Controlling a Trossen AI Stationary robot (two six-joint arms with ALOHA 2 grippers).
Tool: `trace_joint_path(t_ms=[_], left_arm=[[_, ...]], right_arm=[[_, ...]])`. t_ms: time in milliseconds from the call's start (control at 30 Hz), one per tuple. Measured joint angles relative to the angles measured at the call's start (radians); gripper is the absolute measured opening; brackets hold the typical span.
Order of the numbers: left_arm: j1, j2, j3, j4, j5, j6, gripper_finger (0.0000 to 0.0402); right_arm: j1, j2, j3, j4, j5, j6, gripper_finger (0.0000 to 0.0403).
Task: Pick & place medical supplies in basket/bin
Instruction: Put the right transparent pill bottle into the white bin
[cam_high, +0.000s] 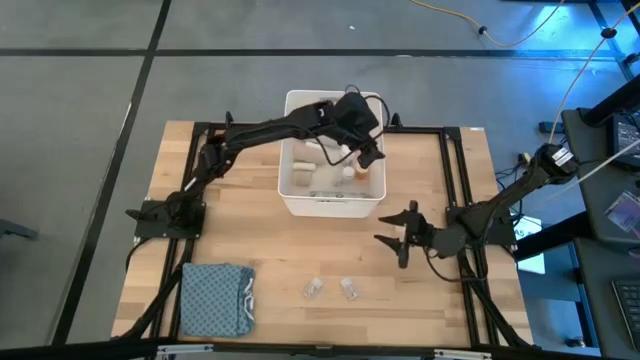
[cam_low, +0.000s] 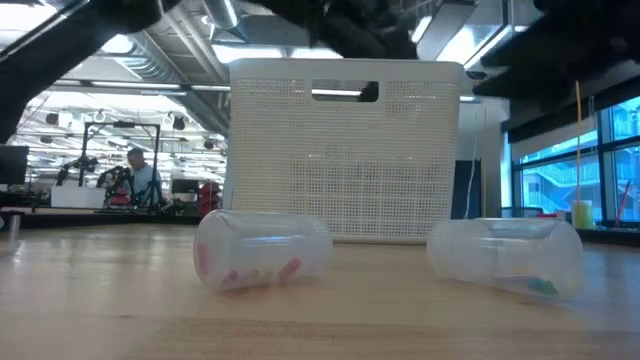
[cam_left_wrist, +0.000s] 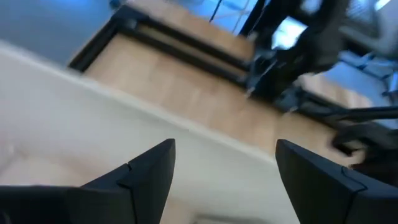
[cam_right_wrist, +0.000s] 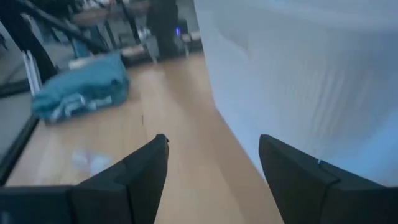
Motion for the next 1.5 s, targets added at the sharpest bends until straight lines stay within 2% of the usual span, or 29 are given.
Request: trace_joint_path(t_ms=[300,467,667,833,1500], left_arm=[[-0.083,-0.146,0.001,0.067,-0.003,0.0,0.0268],[-0.135,-0.199,0.001,0.088,-0.015,-0.016,0.0269],[-0.191,-0.246,0.001,0.087,-0.014,-0.064,0.0268],[-0.226,-0.261,0.001,0.085,-0.013,-0.018,0.0269],[-0.238,-0.265,0.001,0.08,-0.004,-0.05,0.0265]], right_arm=[[-0.105,0.018,0.0,0.452,-0.012,-0.331,0.025],[-0.206,0.068,0.0,0.645,-0.127,-0.48,0.025],[-0.308,0.145,0.0,0.661,-0.141,-0.429,0.025],[-0.338,0.216,0.006,0.677,-0.146,-0.445,0.025],[-0.347,0.234,0.0,0.716,-0.147,-0.494,0.025]])
